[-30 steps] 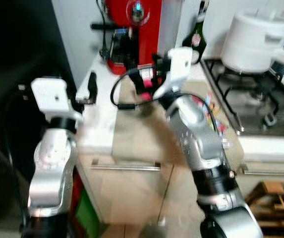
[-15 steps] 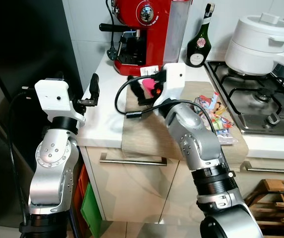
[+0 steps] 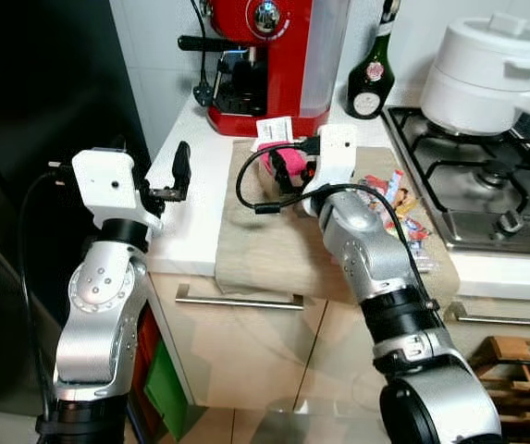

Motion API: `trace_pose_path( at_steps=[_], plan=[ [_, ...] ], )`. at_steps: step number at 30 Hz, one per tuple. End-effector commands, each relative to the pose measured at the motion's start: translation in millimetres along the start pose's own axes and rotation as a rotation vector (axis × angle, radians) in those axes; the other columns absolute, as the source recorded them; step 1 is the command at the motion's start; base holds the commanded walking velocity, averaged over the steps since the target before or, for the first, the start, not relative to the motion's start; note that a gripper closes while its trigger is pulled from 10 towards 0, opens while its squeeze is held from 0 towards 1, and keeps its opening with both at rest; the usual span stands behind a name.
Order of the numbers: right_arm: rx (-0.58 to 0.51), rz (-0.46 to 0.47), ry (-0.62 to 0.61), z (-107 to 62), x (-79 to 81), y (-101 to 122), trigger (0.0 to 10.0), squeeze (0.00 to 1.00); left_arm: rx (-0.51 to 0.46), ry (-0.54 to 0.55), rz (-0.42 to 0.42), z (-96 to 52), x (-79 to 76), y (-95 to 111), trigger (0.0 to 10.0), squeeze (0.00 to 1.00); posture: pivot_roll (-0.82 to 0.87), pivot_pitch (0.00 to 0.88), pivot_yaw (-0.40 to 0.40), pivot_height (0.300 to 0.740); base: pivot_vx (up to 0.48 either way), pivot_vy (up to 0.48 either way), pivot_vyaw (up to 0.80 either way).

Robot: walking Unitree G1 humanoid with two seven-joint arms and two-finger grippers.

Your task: Restocking fridge

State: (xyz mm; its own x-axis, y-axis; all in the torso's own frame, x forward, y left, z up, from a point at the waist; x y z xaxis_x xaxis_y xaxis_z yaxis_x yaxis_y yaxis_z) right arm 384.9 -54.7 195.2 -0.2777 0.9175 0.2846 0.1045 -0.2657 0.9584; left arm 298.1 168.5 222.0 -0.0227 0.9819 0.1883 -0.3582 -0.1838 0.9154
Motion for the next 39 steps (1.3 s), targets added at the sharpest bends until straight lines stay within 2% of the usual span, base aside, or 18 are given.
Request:
trace_pose_path(
  at_steps=[1, 2, 3, 14, 24, 29, 32, 39],
  plan=[
    [-0.023, 0.0, 0.053, 3.8, 9.8, 10.5, 10.0, 0.04, -0.004, -0.004, 0.014, -2.5, 1.3, 2.0, 10.0, 0.0, -0.01, 0.0, 0.007, 0.74, 0.0, 0.0, 0.0],
    [-0.023, 0.0, 0.053, 3.8, 9.8, 10.5, 10.0, 0.04, -0.004, -0.004, 0.014, -2.5, 1.3, 2.0, 10.0, 0.0, -0.01, 0.0, 0.007, 0.74, 0.0, 0.0, 0.0],
    [-0.028, -0.01, 0.061, 4.0, 11.2, 12.0, 10.0, 0.0, -0.005, -0.004, 0.015, -2.6, 1.3, 2.1, 10.0, 0.0, -0.01, 0.0, 0.007, 0.74, 0.0, 0.0, 0.0],
    [0.004, -0.034, 0.006, 10.7, 10.8, 12.5, 10.0, 0.0, -0.005, -0.015, 0.016, -2.0, -0.6, 2.1, 10.0, 0.0, -0.01, 0.0, 0.011, 0.74, 0.0, 0.0, 0.0],
    [0.115, -0.015, -0.008, 13.5, 10.2, -2.9, 10.0, 0.0, -0.001, -0.008, 0.018, -2.2, -1.4, 1.3, 10.0, 0.0, -0.01, 0.0, 0.006, 0.74, 0.0, 0.0, 0.0],
    [0.145, 0.002, -0.013, 13.6, 9.5, -6.9, 10.0, 0.0, 0.011, -0.092, -0.016, -4.1, -9.6, -0.6, 10.0, 0.0, -0.01, 0.0, 0.007, 0.74, 0.0, 0.0, 0.0],
    [0.173, 0.024, -0.01, 13.5, 10.0, -9.2, 10.0, 0.0, 0.057, -0.169, 0.0, -4.7, -16.4, -6.9, 10.0, 0.0, -0.01, 0.0, 0.007, 0.74, 0.0, 0.0, 0.0],
    [0.201, 0.058, 0.0, 12.8, 12.1, -9.9, 10.0, 0.0, 0.067, -0.21, -0.009, -4.0, -17.8, -7.1, 10.0, 0.0, -0.02, 0.0, 0.008, 0.74, 0.0, 0.0, 0.0]
  ],
)
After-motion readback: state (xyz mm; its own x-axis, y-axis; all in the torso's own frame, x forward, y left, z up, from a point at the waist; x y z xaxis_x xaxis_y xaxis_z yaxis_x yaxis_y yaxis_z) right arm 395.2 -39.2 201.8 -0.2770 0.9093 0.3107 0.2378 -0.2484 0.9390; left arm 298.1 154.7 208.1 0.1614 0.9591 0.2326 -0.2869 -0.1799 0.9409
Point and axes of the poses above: a point about 5 cm out from each wrist's last joint towards the gripper, its own z axis pointing out of the wrist towards the gripper, its own y axis along the axis of the wrist's last joint, x = y × z, the point moved 1 cm from there along z, pointing out of the wrist towards the gripper, and after that the axes turned 9 degrees about z, right-handed, at the moved point
